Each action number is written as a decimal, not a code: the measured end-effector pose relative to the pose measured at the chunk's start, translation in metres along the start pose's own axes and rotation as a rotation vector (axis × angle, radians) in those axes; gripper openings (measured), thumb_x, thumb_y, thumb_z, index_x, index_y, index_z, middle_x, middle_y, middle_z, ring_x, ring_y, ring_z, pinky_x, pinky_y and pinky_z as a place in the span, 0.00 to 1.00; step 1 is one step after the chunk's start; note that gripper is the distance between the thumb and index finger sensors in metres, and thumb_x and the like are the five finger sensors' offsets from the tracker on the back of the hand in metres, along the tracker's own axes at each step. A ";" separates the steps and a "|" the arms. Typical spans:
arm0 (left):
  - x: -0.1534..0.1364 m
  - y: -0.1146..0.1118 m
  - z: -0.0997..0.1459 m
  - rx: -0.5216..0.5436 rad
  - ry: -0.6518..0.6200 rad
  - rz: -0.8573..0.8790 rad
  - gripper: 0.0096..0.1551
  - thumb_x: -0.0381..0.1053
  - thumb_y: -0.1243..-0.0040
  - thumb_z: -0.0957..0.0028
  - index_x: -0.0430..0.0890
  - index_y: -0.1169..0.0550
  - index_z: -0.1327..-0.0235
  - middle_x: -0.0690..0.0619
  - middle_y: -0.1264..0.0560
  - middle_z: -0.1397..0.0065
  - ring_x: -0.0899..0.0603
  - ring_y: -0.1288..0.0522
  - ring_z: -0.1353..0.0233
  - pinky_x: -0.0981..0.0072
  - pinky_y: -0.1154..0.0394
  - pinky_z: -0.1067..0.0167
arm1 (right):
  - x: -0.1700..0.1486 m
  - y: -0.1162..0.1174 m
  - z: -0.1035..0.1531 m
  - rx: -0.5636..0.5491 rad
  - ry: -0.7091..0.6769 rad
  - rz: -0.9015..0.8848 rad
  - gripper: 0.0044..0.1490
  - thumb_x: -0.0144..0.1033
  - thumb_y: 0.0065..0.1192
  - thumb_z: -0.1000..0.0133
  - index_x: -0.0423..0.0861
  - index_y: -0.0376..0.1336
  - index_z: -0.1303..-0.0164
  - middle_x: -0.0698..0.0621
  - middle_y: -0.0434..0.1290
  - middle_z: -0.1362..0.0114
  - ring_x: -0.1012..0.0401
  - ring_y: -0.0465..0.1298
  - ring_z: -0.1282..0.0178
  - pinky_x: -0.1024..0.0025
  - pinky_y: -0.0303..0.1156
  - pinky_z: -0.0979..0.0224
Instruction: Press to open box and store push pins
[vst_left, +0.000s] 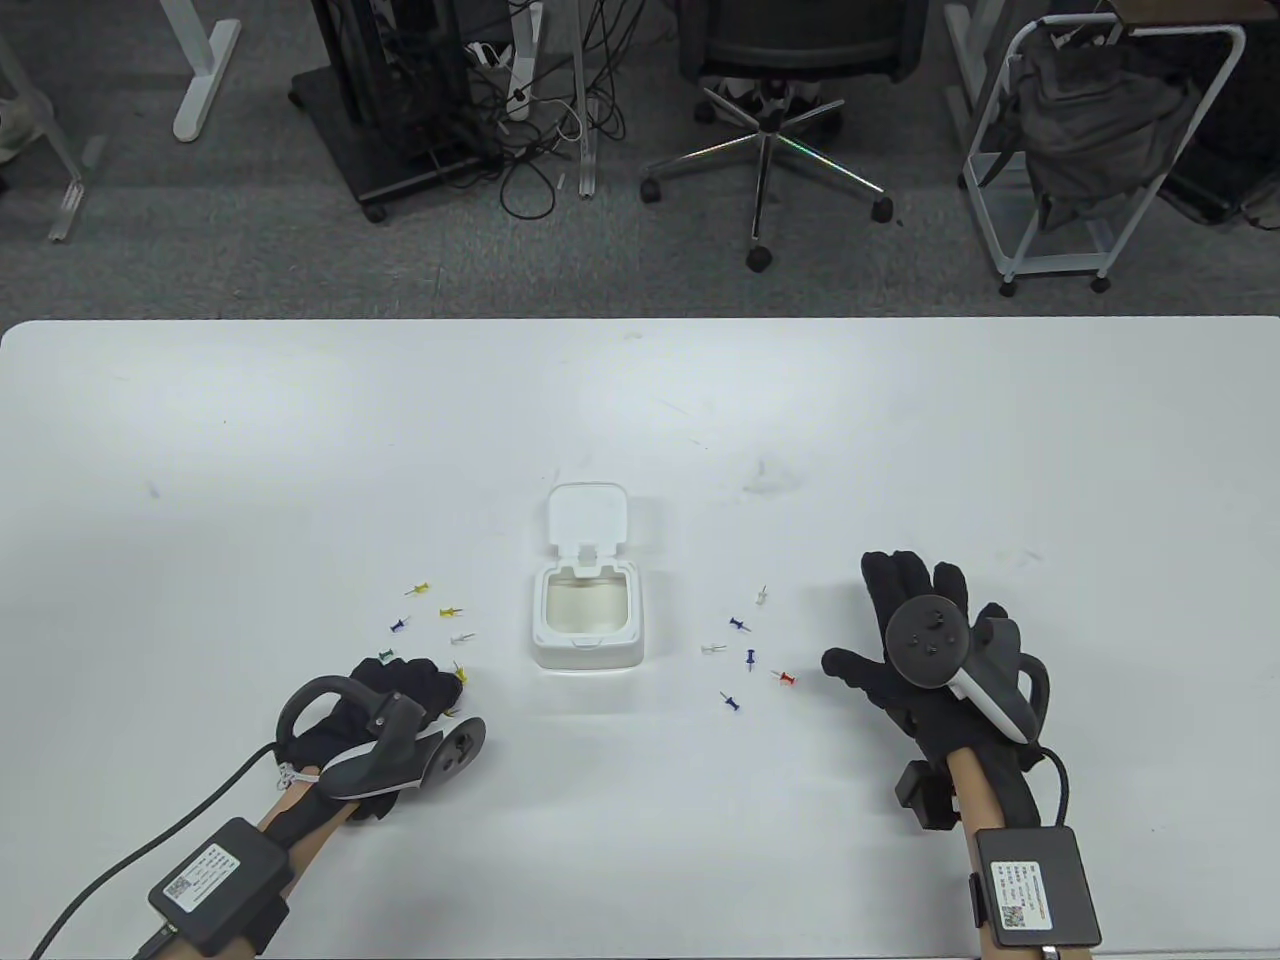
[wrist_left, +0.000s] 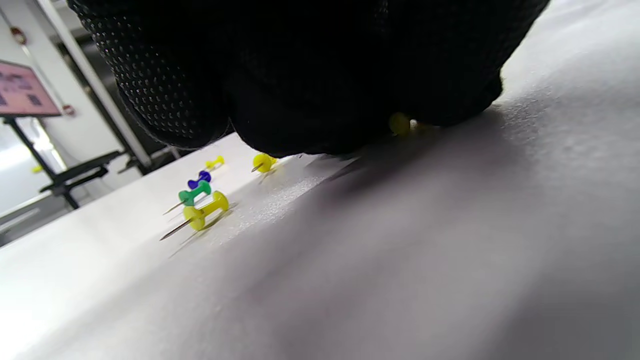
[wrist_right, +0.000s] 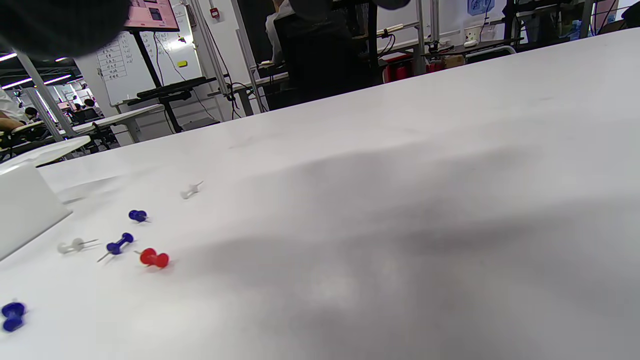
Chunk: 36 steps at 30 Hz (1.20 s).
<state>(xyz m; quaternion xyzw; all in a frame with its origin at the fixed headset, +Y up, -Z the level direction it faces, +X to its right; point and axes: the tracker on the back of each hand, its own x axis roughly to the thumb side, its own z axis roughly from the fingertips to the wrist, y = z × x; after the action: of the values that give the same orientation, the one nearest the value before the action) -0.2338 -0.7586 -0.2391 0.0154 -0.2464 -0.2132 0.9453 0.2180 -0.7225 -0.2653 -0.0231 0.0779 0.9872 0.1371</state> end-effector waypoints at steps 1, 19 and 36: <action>0.001 0.000 0.000 0.002 -0.005 -0.009 0.23 0.59 0.36 0.50 0.56 0.18 0.43 0.58 0.16 0.40 0.55 0.14 0.54 0.55 0.14 0.39 | 0.000 0.000 0.000 0.000 -0.001 -0.001 0.61 0.70 0.52 0.54 0.60 0.30 0.19 0.48 0.37 0.06 0.37 0.37 0.09 0.21 0.35 0.22; 0.011 -0.003 -0.002 -0.056 -0.071 -0.093 0.24 0.59 0.45 0.50 0.53 0.22 0.43 0.57 0.18 0.41 0.53 0.16 0.54 0.51 0.17 0.37 | 0.001 0.000 0.000 0.000 0.000 0.002 0.62 0.70 0.52 0.54 0.59 0.30 0.19 0.48 0.37 0.06 0.37 0.37 0.09 0.21 0.35 0.22; -0.006 0.068 -0.038 0.077 -0.023 -0.030 0.24 0.59 0.44 0.50 0.55 0.22 0.42 0.59 0.19 0.39 0.53 0.16 0.51 0.50 0.18 0.34 | 0.001 0.001 0.001 0.012 -0.001 0.011 0.61 0.69 0.52 0.54 0.58 0.30 0.18 0.46 0.37 0.06 0.36 0.37 0.09 0.22 0.35 0.21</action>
<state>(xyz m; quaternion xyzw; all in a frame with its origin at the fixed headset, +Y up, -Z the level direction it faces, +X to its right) -0.1938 -0.6972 -0.2662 0.0532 -0.2650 -0.2178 0.9378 0.2166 -0.7226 -0.2647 -0.0214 0.0841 0.9874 0.1320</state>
